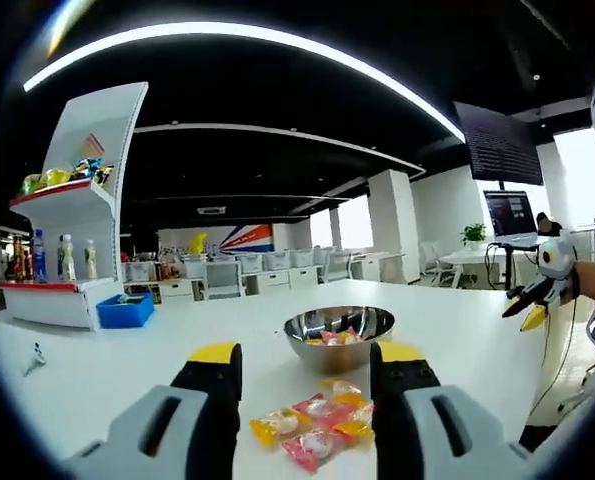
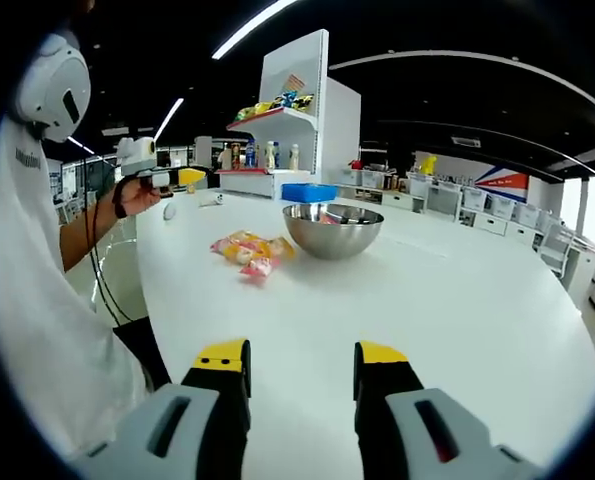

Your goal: Pick up the marshmallows scattered on the table and place them into the bowl on the table

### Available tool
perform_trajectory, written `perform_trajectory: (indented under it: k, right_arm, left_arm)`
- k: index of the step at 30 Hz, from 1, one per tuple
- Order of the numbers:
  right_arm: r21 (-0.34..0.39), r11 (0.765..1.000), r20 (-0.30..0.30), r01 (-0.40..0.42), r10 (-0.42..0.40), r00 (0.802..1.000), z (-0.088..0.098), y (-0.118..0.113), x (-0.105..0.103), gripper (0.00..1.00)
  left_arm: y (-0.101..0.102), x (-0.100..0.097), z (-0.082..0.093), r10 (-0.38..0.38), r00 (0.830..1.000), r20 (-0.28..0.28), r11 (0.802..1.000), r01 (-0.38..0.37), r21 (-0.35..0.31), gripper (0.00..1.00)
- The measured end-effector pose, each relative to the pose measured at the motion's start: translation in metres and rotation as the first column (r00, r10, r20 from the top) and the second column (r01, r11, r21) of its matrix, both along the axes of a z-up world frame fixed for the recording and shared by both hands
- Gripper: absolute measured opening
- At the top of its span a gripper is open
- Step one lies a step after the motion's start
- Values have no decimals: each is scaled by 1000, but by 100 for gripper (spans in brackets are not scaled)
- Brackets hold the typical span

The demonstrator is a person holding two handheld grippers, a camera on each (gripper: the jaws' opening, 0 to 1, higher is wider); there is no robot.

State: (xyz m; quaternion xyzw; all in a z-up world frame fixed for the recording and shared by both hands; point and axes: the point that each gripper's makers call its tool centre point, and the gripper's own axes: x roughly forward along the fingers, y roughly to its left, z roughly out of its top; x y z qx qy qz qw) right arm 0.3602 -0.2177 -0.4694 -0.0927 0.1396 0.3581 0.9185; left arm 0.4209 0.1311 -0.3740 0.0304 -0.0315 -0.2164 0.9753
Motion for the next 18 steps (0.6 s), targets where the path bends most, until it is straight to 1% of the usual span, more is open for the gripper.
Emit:
perform_trajectory:
  k: [4, 9, 13, 16, 17, 18]
  right_arm:
    - [7, 1000, 4, 8, -8, 1000, 1, -2, 1, 41]
    - [32, 999, 12, 43, -44, 999, 1, -10, 6, 41]
    - [57, 997, 15, 50, -51, 999, 5, -11, 6, 41]
    - [54, 997, 16, 52, -53, 998, 5, -12, 5, 41]
    - [53, 997, 16, 54, -55, 998, 4, -12, 6, 41]
    - [55, 997, 18, 57, -58, 998, 5, -13, 6, 41]
  left_arm:
    - [5, -7, -5, 10, 1000, -7, 1000, -10, -2, 52]
    - [2, -17, -18, -4, 1000, -22, 999, 5, 42, 53]
    - [1, -21, -21, -4, 1000, -28, 998, 6, 57, 54]
    - [0, -24, -22, -7, 1000, -28, 999, 9, 51, 54]
    - [-1, -26, -23, -4, 1000, -25, 998, 6, 57, 54]
    - [-2, -27, -26, -1, 1000, -24, 997, 3, 81, 54]
